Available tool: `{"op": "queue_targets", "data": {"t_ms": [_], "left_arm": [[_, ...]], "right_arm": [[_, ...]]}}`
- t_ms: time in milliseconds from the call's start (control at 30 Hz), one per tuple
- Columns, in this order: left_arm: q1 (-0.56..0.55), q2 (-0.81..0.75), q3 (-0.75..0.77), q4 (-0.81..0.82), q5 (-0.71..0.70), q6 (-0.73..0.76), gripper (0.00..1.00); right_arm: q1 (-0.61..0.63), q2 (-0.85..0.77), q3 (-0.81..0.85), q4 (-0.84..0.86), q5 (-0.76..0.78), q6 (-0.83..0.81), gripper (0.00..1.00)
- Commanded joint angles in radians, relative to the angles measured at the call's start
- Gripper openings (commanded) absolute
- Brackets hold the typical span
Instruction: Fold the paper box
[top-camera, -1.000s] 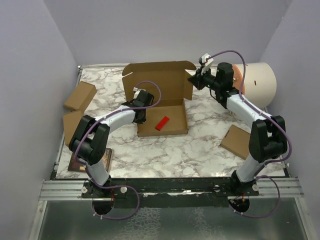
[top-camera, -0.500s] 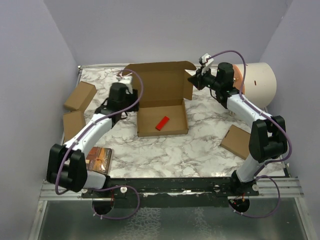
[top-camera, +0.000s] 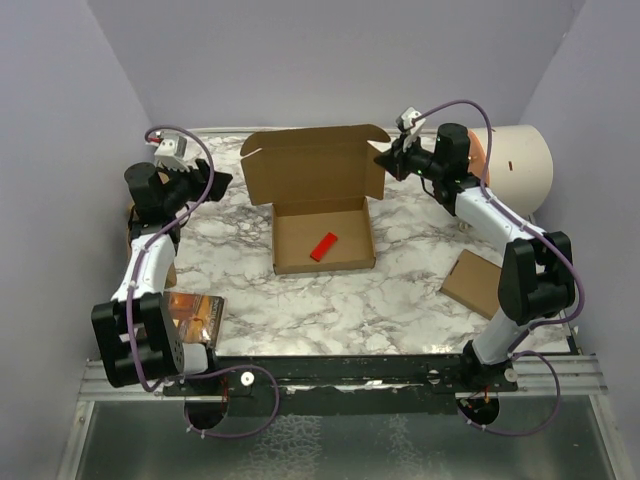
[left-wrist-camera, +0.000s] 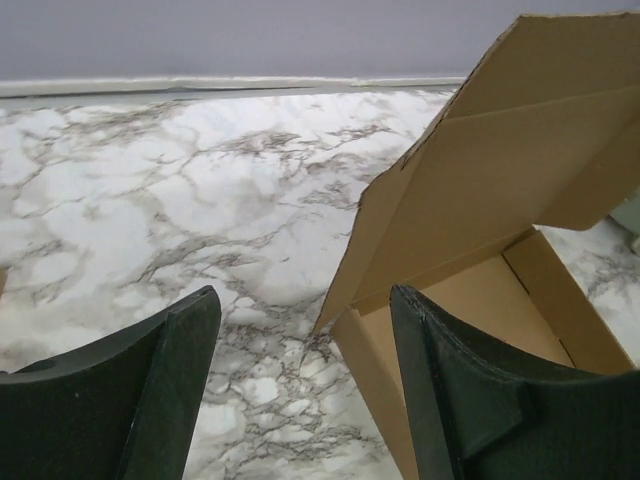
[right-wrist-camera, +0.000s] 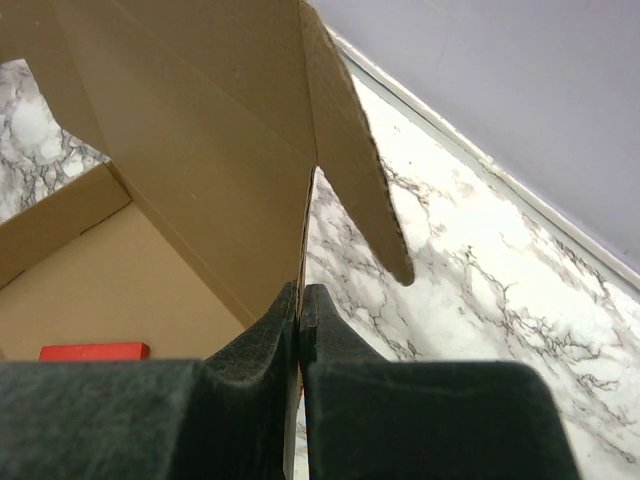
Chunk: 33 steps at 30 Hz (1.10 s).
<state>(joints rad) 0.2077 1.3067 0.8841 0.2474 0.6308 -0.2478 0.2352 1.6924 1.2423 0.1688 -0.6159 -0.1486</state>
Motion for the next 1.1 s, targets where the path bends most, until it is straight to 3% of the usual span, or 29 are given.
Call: {"op": "queue_targets", "data": {"t_ms": [0, 100, 367, 600, 800, 1067], "left_arm": [[0.009, 0.081, -0.008, 0.291, 0.289, 0.003, 0.71], [0.008, 0.110, -0.002, 0.392, 0.334, 0.009, 0.71], [0.001, 0.224, 0.171, 0.105, 0.332, 0.191, 0.69], [-0.038, 0.309, 0.219, 0.094, 0.400, 0.172, 0.55], [-0.080, 0.319, 0.225, 0.079, 0.350, 0.188, 0.38], [-0.099, 0.297, 0.214, 0.071, 0.283, 0.193, 0.30]], "right_arm": [[0.000, 0.011, 0.059, -0.037, -0.072, -0.045, 0.01], [0.000, 0.021, 0.076, -0.052, -0.081, -0.054, 0.01], [0.000, 0.042, 0.112, -0.076, -0.109, -0.061, 0.01], [0.000, 0.053, 0.130, -0.090, -0.116, -0.068, 0.01], [-0.001, 0.060, 0.135, -0.094, -0.121, -0.066, 0.01], [0.000, 0.066, 0.138, -0.094, -0.127, -0.063, 0.01]]}}
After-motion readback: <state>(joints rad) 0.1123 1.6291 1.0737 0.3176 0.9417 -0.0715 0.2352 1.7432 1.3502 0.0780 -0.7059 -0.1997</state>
